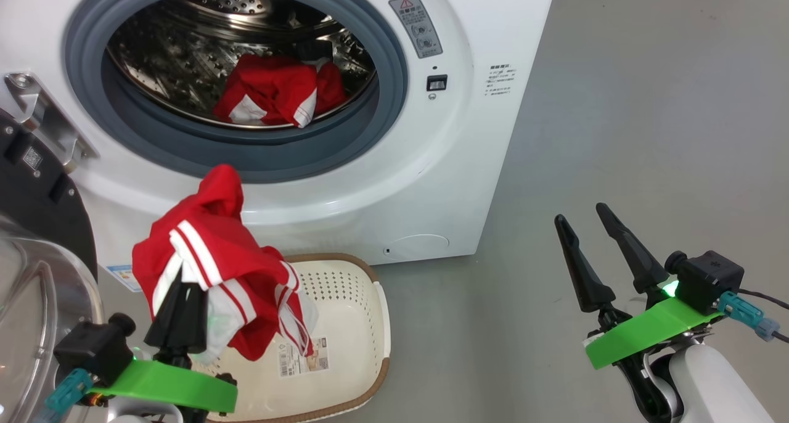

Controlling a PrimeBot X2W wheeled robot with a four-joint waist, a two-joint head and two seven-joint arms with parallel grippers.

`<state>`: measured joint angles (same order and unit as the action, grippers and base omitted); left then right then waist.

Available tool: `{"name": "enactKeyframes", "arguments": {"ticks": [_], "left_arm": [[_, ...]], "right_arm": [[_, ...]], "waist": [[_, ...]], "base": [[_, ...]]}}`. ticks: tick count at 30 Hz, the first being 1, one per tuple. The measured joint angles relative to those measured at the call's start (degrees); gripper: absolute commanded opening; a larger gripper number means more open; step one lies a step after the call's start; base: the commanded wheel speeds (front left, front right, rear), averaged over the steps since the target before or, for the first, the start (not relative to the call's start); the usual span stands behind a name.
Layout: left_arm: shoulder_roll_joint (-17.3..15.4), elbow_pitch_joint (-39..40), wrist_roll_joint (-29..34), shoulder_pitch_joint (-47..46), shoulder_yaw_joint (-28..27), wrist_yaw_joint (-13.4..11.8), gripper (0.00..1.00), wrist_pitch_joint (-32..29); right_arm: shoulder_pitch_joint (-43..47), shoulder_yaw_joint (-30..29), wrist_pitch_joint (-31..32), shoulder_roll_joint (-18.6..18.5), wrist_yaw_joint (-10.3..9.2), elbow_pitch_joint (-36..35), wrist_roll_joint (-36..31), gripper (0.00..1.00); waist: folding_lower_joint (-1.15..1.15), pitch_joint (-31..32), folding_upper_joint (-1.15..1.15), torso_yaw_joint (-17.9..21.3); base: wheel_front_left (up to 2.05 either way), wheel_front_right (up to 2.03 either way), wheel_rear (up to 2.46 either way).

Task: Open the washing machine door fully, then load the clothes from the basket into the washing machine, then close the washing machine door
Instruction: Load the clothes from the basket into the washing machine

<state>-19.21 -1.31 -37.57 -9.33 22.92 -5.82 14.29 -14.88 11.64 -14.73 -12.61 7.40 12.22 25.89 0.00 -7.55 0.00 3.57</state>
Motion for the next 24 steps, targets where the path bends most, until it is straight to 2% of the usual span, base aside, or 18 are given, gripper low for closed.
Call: {"name": "enactKeyframes", "arguments": {"ticks": [14,24], "left_arm": [[-0.07,1.40,0.00,-1.26,-0.24,0.00,0.00,-0.01],[0.00,0.98,0.18,-12.13,-0.35,0.63,0.00,-1.27]], "right_arm": [[0.60,0.02,0.00,-0.01,0.00,-0.19,0.00,1.00],[0.52,0.09,0.00,0.65,0.00,-0.58,-0.01,1.00]], "waist": [[0.00,-1.26,0.00,0.04],[0.00,-3.76,0.00,0.12]], "base": [[0.00,0.00,0.00],[0.00,0.00,0.00]]}}
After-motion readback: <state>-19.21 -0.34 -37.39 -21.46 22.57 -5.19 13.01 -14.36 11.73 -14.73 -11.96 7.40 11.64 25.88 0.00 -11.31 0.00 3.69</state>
